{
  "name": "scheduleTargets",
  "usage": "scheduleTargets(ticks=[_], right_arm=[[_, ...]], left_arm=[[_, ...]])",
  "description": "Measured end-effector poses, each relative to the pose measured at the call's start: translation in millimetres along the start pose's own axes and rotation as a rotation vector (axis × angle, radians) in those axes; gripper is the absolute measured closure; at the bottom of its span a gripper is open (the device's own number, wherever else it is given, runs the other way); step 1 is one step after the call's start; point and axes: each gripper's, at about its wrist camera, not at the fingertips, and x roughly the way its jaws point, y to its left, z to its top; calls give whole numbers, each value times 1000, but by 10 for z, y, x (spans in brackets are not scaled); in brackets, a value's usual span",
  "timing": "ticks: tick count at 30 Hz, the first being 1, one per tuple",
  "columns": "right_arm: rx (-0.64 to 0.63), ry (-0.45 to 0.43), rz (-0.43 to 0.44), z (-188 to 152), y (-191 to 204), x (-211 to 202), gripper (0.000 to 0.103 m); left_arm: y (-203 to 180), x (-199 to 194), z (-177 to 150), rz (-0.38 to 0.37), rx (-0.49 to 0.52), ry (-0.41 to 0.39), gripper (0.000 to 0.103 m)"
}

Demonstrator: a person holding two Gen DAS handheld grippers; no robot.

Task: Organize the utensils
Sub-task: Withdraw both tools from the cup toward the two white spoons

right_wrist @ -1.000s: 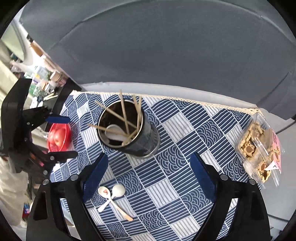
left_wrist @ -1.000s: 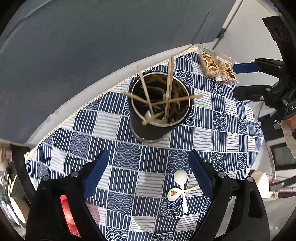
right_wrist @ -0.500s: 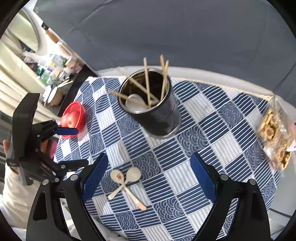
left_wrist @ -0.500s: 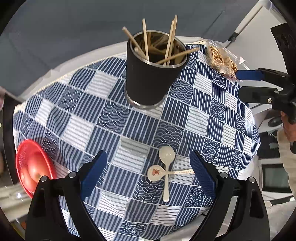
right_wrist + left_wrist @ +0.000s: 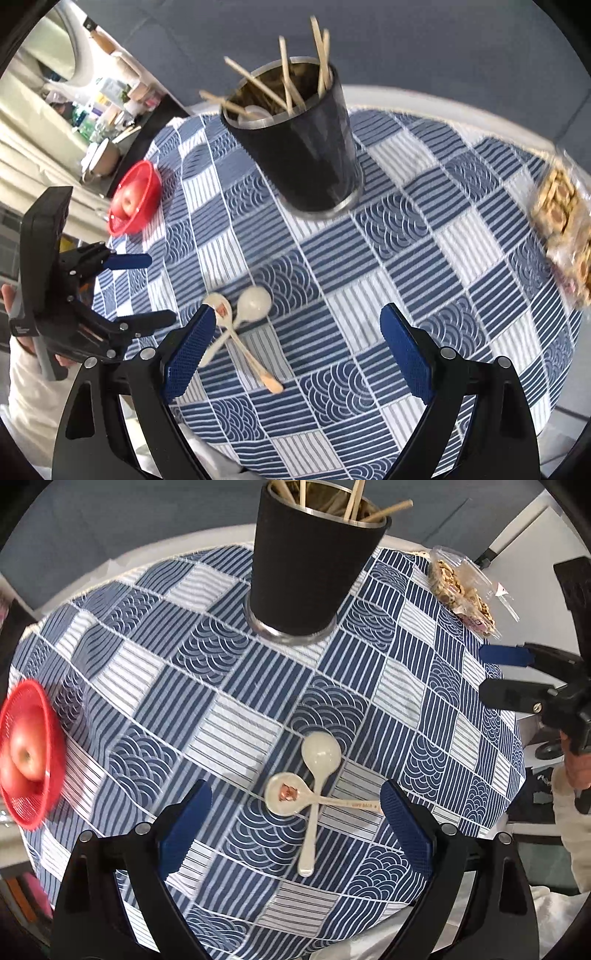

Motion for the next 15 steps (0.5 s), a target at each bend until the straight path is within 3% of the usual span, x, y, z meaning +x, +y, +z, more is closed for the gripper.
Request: scheduleTargets(ticks=[11,15], right_arm=[[-41,43,11,-381,-61,235,17],[-39,0,34,-455,-85,256,17]], left_arm=[[44,262,-337,-5,-79,24,12],[72,333,-410,-11,-88,22,12]])
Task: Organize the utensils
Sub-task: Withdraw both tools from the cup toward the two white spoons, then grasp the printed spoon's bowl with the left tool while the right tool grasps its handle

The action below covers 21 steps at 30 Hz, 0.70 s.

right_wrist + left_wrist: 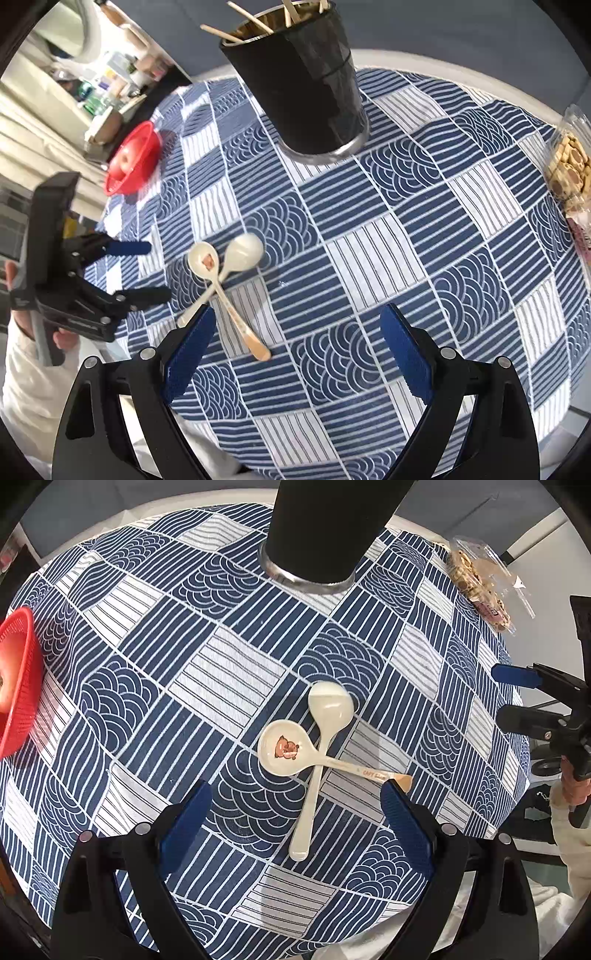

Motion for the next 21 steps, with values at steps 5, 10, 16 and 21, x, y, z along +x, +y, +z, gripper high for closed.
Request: scheduleTargets(ticks=[5,10,16,21], right_arm=[[9,-3,26,-100,-30,118,17],[0,-10,-16,-194,-21,283,16],[-95,-1,-60,-319,114,468,16],[-176,-7,-101,-418,205,581,16]], left_arm=[[47,117,-28,22,-7,-12,12],[53,157,-16,27,-8,-45,12],[88,251,41,-4,-16,-44,12],[144,375,103,-11,-26,-19,12]])
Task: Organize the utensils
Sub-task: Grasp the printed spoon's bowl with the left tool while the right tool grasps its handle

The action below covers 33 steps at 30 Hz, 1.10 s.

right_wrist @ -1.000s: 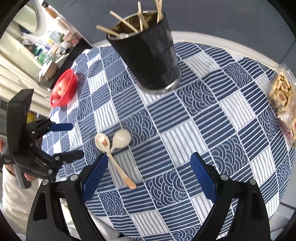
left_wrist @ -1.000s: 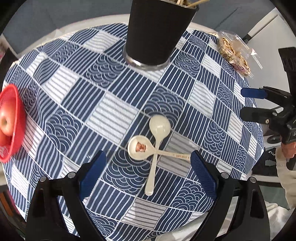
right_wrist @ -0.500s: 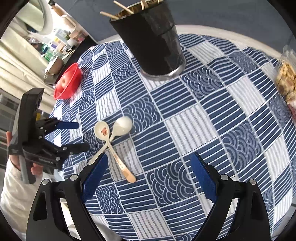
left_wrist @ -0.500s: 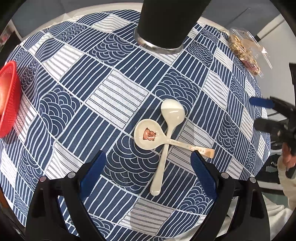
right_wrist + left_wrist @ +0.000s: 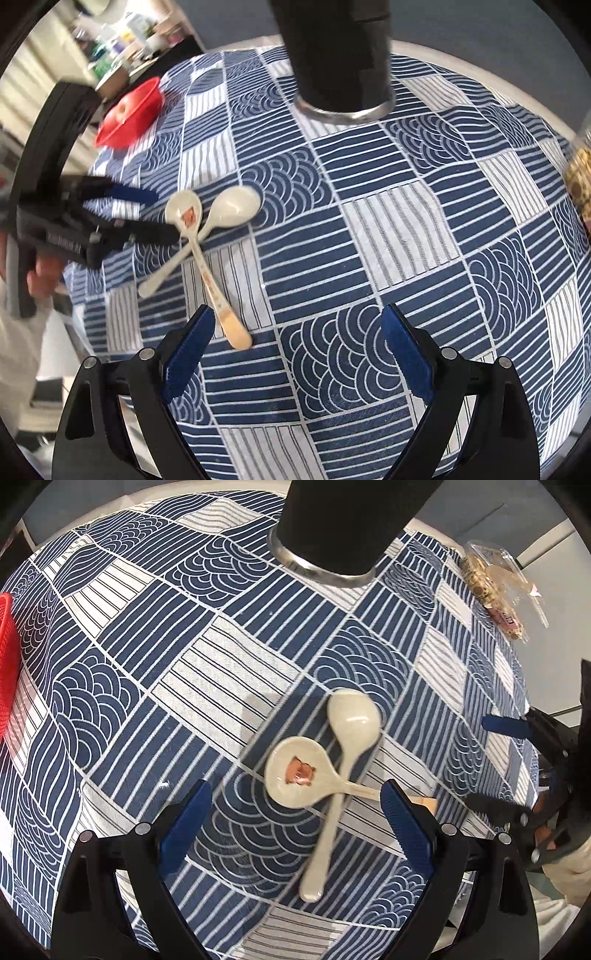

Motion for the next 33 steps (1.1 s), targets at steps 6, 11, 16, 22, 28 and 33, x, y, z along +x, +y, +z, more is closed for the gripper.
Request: scheduleTargets(ticks=[6,11,16,22,28,33], right_arm=[[-91,-1,-56,-61,176,134,16],[-113,5,-57,-69,224,215,16],[-182,-39,-54,-60,367,214,16],[-329,2,-75,-57,600,347,49],[-337,-29,-72,-3,666,250,89],[-336,-77,-82,56,669,81,89]], left_arm=[[-11,36,30,20,36,-31,21],[-86,63,29,35,113,-50,83],[-142,16,-2,-9,124,-81,95],[-292,-157,-98,-26,179,-121,97],[-345,-351,-91,-39,180,-163,98],[-434,-538,-31,-9,201,-183,98]])
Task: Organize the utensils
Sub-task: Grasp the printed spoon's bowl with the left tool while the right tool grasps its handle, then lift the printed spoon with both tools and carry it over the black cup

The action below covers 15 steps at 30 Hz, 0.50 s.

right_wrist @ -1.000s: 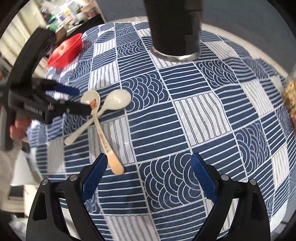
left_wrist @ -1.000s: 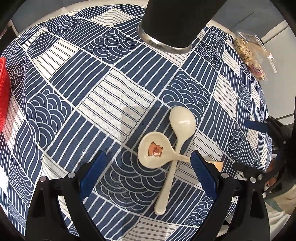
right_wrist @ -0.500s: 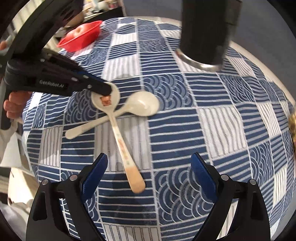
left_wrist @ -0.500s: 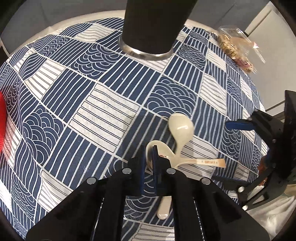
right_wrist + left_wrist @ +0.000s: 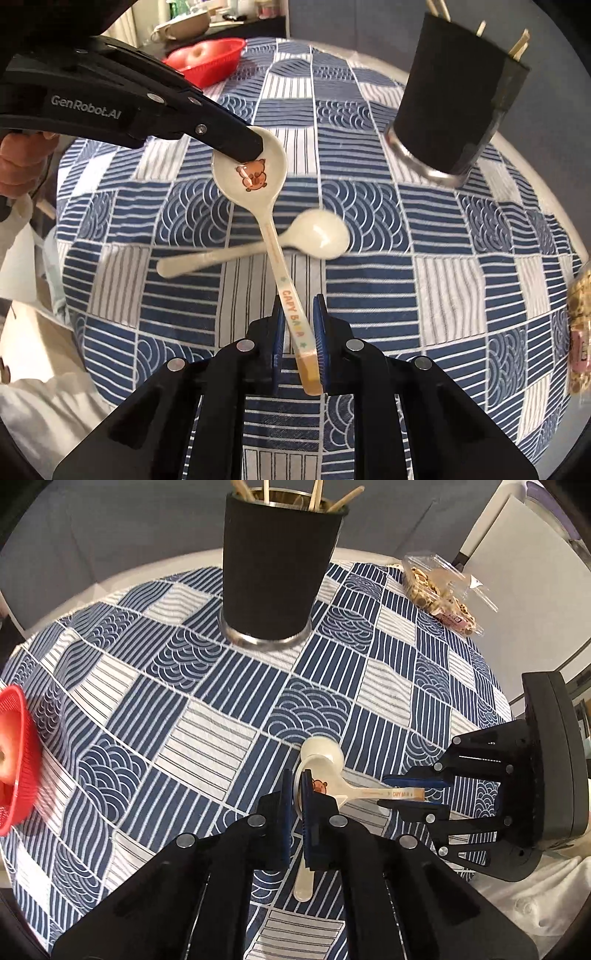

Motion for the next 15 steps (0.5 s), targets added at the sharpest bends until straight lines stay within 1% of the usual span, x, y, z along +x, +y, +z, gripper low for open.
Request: scheduleTargets(ticks=[6,9,15], right_arm=[[3,-76,-27,83,-111,-309,89],[9,-103,-24,196,-195,-435,88],[4,-170,-58,444,-302,-720,88]], left_arm=[[-115,-312,196,37,43,-52,98],[-124,-447,328,34,42,-61,98],[-183,-770,633,81,77,-92,98]])
